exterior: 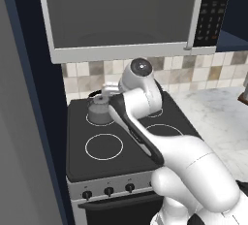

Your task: The kettle is done boiling. Turn off the stove, then wait for 300 timesteps before moving the kettle to the dining table.

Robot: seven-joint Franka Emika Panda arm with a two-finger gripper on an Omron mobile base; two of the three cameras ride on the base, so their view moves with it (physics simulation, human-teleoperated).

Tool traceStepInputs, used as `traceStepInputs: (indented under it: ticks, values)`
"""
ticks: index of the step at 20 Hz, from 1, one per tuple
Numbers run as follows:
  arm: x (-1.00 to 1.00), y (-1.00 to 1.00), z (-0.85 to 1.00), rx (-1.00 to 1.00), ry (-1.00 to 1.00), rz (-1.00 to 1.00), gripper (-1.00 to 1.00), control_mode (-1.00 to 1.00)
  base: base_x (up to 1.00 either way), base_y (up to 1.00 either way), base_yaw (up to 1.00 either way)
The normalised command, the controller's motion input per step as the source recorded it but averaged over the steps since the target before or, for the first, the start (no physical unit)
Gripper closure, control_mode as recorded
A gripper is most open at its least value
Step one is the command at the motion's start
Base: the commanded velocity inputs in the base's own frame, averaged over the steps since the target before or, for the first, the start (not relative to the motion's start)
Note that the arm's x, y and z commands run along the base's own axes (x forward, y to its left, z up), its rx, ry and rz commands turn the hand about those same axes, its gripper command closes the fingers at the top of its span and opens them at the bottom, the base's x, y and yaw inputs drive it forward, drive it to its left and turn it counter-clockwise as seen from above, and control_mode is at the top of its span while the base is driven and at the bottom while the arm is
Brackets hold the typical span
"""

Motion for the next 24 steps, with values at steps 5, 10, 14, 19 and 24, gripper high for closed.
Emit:
traceStepInputs:
  ticks: [5,10,14,19,24]
  values:
    - [0.04,0.00,-0.30,-0.03,-0.01,0.00,-1.00,-1.00,0.00,0.00,0.00]
    - [0.26,0.01,-0.09,0.00,0.00,0.00,-1.00,-1.00,0.00,0.00,0.00]
    - [0.32,0.02,-0.01,0.00,-0.01,0.00,-1.00,-1.00,0.00,0.00,0.00]
    - [0.27,0.08,-0.01,0.00,-0.01,0.00,-1.00,-1.00,0.00,0.00,0.00]
    - [0.23,0.13,-0.01,0.00,-0.02,-0.01,-1.00,-1.00,0.00,0.00,0.00]
